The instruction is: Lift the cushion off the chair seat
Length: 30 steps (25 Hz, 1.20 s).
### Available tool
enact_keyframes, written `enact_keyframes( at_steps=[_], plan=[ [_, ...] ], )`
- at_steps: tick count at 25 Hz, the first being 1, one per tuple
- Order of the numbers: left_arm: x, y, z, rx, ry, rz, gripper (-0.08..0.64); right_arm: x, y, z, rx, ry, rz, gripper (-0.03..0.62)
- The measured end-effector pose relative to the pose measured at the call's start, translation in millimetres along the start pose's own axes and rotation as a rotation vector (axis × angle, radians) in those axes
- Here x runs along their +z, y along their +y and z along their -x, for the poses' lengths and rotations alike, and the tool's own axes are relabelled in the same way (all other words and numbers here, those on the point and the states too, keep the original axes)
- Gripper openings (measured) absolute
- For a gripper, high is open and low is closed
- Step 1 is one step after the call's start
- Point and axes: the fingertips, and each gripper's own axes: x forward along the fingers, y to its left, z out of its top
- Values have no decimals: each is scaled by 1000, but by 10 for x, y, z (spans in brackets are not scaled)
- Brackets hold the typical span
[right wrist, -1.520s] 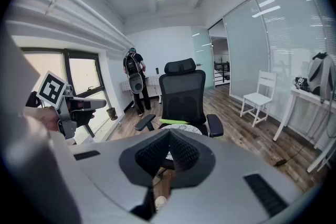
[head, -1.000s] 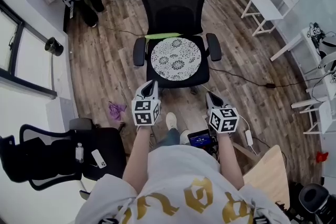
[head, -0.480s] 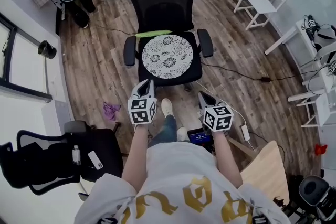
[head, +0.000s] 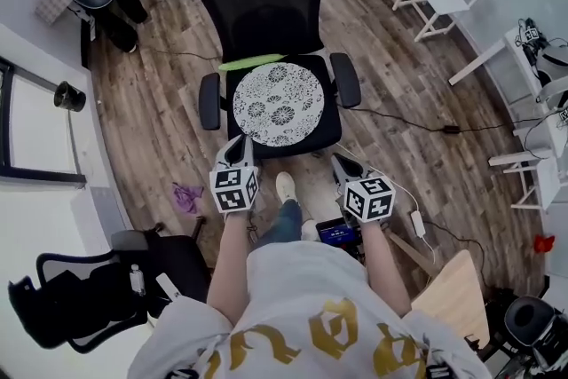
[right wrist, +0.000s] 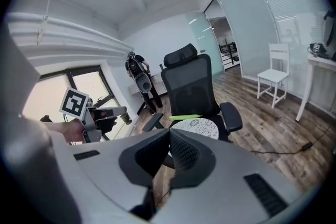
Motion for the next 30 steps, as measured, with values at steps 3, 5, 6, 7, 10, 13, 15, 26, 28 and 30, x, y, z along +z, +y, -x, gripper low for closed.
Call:
enact_keyframes(
  at_steps=[3,5,6,7,10,13,15,26,28,30],
  plan=[
    [152,115,-328,-31,0,-2,15,174,-179,-302,-38,7,-11,11],
    [300,213,-535,-41,-10,-11,14,315,-268,-513,-49,12,-16,11],
    [393,266,-627,-37,-21,-30,14,395,-305,-617,-54,12,-19,11],
    [487,320,-716,-32,-34,-51,12,476,-340,-720,-60,11,-19,11],
    [711,500,-1001,-26,-51,-86,12,715,-473,-1020,-113,3,9,11],
    [824,681,-1260,-32,-40,-82,12,911,-642,-1246,-216,-8,73,11],
    [864,795,-1388,-33,-32,-85,11,997,-738,-1376,-251,-7,101,11],
    [944,1266,-1664,-3,-13,-53,11,1283,-972,-1581,-340,-37,126,11],
    [972,1270,-1686,-1,-16,-56,11,1335,-971,-1605,-345,-52,133,11],
    [1004,1283,-1688,3,-21,-56,11,1381,-949,-1667,-334,-58,136,11]
  ],
)
